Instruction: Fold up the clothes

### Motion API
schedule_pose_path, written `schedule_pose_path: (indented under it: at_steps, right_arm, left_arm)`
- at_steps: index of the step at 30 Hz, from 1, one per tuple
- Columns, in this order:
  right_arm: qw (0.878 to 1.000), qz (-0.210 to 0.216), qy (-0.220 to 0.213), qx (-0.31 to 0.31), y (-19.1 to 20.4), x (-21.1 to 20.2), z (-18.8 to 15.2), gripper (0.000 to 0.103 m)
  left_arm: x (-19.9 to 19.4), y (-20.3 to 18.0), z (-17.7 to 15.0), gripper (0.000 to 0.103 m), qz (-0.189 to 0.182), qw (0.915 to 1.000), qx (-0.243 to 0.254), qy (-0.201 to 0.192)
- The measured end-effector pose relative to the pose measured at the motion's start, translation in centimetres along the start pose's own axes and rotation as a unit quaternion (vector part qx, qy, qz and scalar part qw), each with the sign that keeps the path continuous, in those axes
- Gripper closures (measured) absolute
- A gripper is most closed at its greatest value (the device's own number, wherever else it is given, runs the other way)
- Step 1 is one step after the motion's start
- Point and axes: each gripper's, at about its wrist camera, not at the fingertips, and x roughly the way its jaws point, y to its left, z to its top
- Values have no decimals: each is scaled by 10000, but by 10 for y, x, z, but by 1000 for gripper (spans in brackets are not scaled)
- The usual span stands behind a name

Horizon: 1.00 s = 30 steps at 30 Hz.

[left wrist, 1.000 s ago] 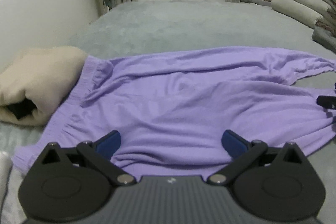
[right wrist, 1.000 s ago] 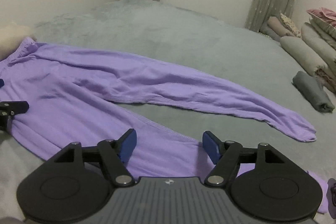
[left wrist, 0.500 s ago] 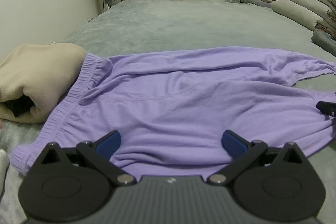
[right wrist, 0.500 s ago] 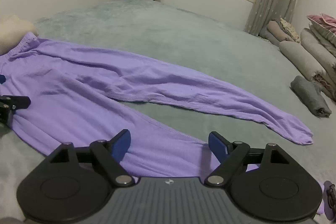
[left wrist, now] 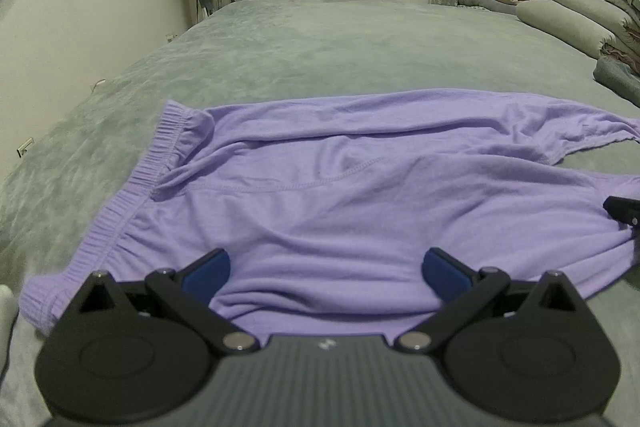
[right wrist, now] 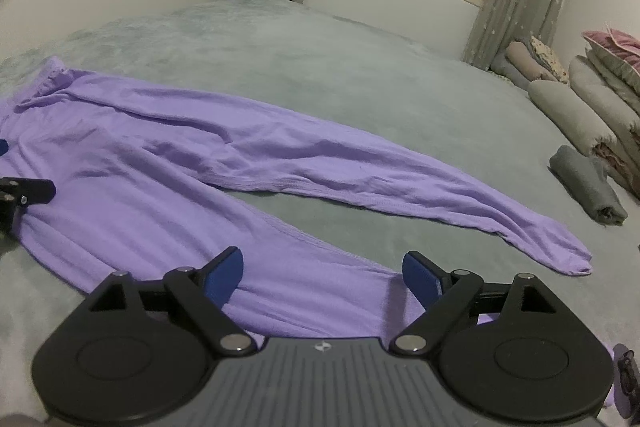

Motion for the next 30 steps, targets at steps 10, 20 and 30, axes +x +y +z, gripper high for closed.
schedule_pose_path:
  at_steps: [10,20,30]
  right_arm:
    - [10000,-55,-17,44,2,-3,-3,16]
    - [9996,131,-42,262,-3,-7,-1,15]
    - [9994,174,-18,298,-3,-10,0,15]
  left_arm:
    - [0,0,0,0,-4,10000,-5,-1]
    - [0,0,0,0,-1,10000,-6,-3]
    - [0,0,0,0,-3,10000,-10,-3]
